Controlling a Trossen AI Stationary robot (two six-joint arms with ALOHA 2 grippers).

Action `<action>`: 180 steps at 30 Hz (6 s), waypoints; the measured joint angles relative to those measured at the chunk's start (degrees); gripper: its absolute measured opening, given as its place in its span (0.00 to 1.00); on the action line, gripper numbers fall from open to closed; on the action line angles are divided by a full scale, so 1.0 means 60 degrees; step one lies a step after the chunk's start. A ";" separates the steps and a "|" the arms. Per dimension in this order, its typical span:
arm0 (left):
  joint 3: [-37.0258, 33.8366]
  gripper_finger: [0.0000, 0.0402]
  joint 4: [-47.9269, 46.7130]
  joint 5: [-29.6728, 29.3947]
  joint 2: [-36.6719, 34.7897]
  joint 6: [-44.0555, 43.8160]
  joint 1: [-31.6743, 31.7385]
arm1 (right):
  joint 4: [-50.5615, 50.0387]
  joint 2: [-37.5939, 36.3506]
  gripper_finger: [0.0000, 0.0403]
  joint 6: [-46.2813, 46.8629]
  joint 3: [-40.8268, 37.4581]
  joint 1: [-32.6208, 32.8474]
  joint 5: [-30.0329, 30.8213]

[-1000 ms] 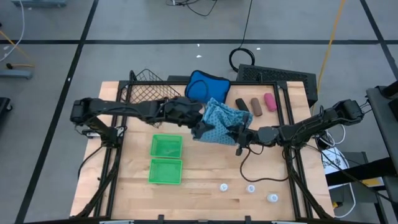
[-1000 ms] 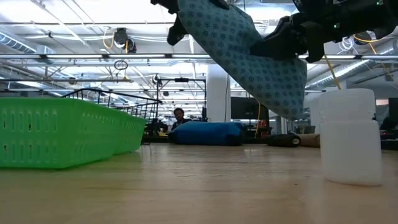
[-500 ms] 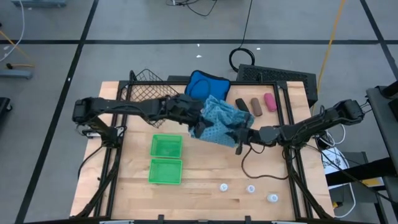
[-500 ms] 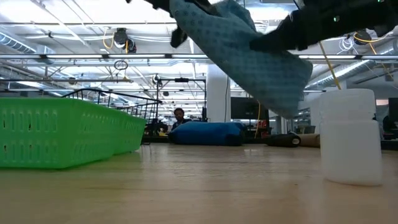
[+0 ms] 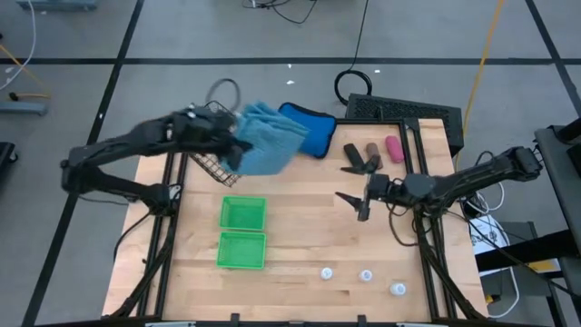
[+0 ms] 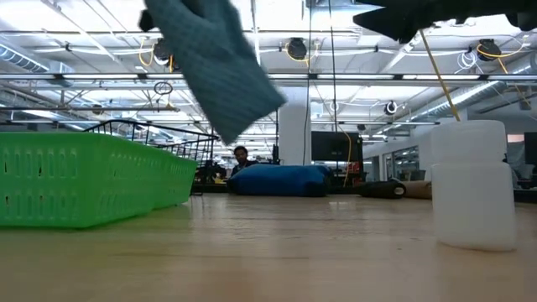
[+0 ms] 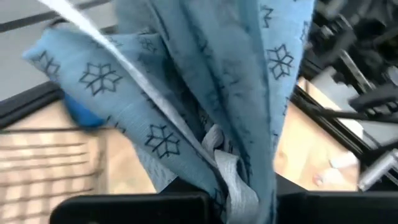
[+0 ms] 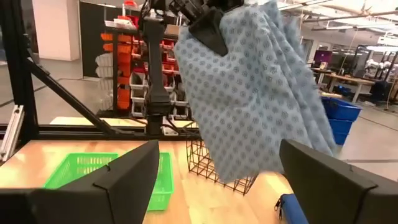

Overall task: Pick & Place Medicine items
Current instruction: Put the blue patient gown in the black wire basket, then adjust the black wire basket on the table

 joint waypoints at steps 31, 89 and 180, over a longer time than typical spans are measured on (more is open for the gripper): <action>0.2792 0.05 -0.5764 0.0675 0.2186 0.1981 0.3505 | -0.0027 0.0462 0.78 -0.0094 -0.0011 -0.0656 0.0004; 0.2218 0.05 -0.5904 -0.0205 0.3356 0.2475 0.3066 | 0.0062 0.0459 0.78 -0.0313 -0.0011 -0.0656 0.0004; -0.1767 0.77 -0.1694 0.1170 0.2709 0.2937 0.3804 | -0.0198 0.0462 0.78 -0.0060 -0.0015 -0.0652 0.0004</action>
